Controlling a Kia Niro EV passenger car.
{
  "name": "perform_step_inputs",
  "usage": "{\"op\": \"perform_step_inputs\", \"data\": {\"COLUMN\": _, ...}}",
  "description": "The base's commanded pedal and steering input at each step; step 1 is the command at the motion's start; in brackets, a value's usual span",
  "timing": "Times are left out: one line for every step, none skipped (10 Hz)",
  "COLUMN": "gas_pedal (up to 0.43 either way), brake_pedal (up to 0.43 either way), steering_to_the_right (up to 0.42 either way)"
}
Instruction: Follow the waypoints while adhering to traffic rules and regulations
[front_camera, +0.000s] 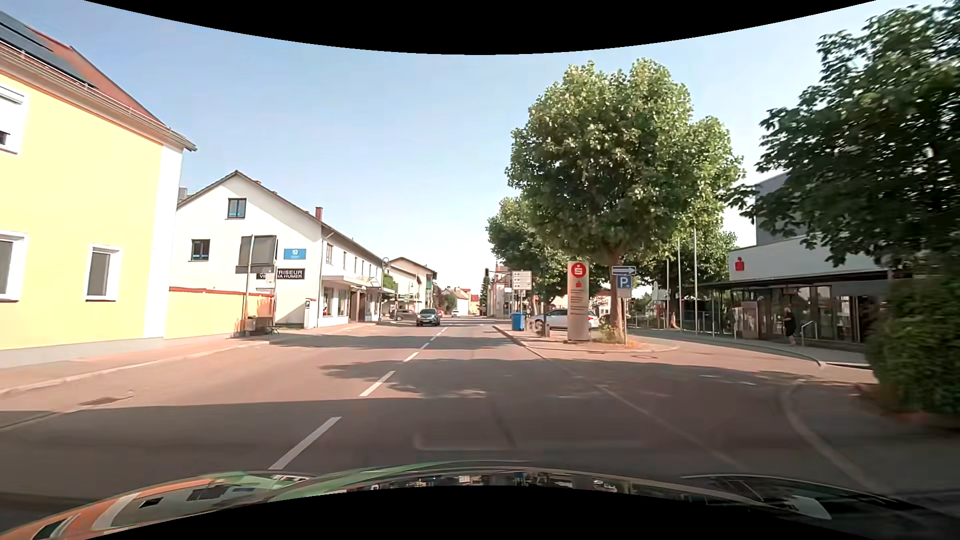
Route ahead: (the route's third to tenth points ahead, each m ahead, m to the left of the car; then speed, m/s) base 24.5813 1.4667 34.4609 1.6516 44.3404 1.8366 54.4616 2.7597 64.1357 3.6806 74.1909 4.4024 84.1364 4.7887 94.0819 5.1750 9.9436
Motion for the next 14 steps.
{"op": "perform_step_inputs", "data": {"gas_pedal": 0.228, "brake_pedal": 0.000, "steering_to_the_right": -0.022}}
{"op": "perform_step_inputs", "data": {"gas_pedal": 0.228, "brake_pedal": 0.000, "steering_to_the_right": -0.013}}
{"op": "perform_step_inputs", "data": {"gas_pedal": 0.228, "brake_pedal": 0.000, "steering_to_the_right": -0.008}}
{"op": "perform_step_inputs", "data": {"gas_pedal": 0.228, "brake_pedal": 0.000, "steering_to_the_right": -0.006}}
{"op": "perform_step_inputs", "data": {"gas_pedal": 0.228, "brake_pedal": 0.000, "steering_to_the_right": -0.006}}
{"op": "perform_step_inputs", "data": {"gas_pedal": 0.220, "brake_pedal": 0.000, "steering_to_the_right": -0.005}}
{"op": "perform_step_inputs", "data": {"gas_pedal": 0.209, "brake_pedal": 0.000, "steering_to_the_right": -0.003}}
{"op": "perform_step_inputs", "data": {"gas_pedal": 0.197, "brake_pedal": 0.000, "steering_to_the_right": -0.004}}
{"op": "perform_step_inputs", "data": {"gas_pedal": 0.197, "brake_pedal": 0.000, "steering_to_the_right": -0.003}}
{"op": "perform_step_inputs", "data": {"gas_pedal": 0.189, "brake_pedal": 0.000, "steering_to_the_right": -0.003}}
{"op": "perform_step_inputs", "data": {"gas_pedal": 0.169, "brake_pedal": 0.000, "steering_to_the_right": -0.004}}
{"op": "perform_step_inputs", "data": {"gas_pedal": 0.150, "brake_pedal": 0.000, "steering_to_the_right": -0.003}}
{"op": "perform_step_inputs", "data": {"gas_pedal": 0.150, "brake_pedal": 0.000, "steering_to_the_right": -0.003}}
{"op": "perform_step_inputs", "data": {"gas_pedal": 0.150, "brake_pedal": 0.000, "steering_to_the_right": -0.003}}
